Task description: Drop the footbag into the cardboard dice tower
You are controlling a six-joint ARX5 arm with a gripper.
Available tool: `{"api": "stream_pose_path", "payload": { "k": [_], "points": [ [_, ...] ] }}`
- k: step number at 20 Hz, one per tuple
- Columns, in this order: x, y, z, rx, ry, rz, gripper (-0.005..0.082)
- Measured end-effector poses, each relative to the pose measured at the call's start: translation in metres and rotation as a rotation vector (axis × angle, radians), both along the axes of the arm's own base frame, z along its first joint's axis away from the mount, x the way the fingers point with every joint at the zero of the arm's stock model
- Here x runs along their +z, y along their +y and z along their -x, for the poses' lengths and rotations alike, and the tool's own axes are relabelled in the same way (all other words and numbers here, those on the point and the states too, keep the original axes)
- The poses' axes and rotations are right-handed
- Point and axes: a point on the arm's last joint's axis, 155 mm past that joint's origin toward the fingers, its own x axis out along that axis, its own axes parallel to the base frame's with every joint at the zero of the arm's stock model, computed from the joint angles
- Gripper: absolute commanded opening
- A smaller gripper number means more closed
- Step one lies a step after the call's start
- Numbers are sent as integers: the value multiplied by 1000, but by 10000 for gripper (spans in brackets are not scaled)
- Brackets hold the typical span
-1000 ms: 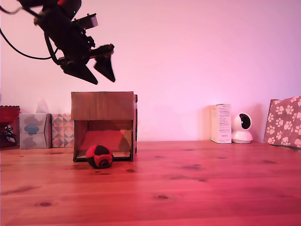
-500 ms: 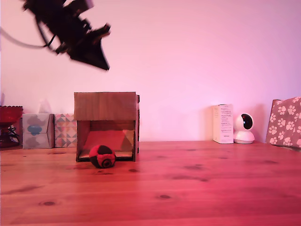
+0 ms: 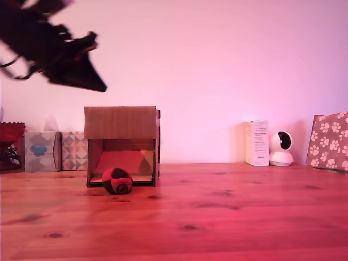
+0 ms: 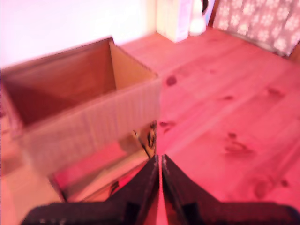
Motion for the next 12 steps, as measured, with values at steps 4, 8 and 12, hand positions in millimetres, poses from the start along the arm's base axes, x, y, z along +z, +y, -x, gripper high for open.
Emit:
{"api": "stream_pose_path", "payload": {
  "k": [4,8,12],
  "points": [
    [-37,9,26,10,43,6,-24],
    [-35,17,40,37,11,37,-24],
    [-13,37,44,95,-59,71,-24]
  ]
}}
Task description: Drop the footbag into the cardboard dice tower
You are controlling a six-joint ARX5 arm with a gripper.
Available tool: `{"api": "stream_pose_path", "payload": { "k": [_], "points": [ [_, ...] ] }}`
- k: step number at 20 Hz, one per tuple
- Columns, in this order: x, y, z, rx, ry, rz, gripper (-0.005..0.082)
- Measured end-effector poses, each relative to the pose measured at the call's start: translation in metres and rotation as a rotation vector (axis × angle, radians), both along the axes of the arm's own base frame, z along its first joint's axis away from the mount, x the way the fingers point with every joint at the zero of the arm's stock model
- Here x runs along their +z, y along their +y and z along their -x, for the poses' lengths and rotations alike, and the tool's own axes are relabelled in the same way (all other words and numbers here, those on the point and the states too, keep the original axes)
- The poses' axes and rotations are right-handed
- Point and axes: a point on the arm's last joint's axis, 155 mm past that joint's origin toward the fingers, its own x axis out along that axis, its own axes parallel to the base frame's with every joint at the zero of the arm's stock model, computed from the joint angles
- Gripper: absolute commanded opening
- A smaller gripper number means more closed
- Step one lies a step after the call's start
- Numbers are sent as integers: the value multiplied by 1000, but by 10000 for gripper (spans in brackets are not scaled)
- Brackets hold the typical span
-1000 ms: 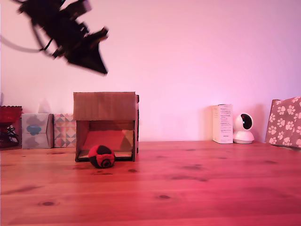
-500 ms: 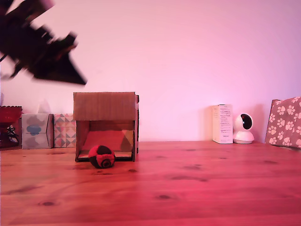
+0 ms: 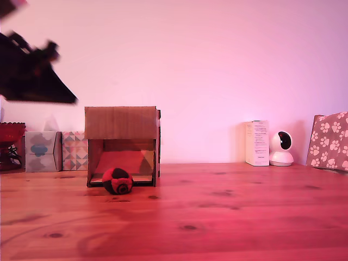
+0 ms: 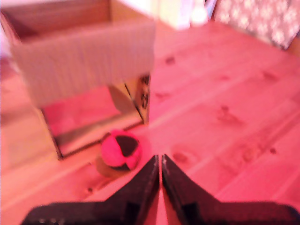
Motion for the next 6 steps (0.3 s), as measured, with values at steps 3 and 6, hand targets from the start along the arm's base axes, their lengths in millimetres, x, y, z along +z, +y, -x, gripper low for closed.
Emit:
{"api": "stream_pose_path", "payload": {
  "k": [3,6],
  "points": [
    [5,20,10,51,-23,18,-24],
    [4,36,22,91,-32,22,-24]
  ]
}}
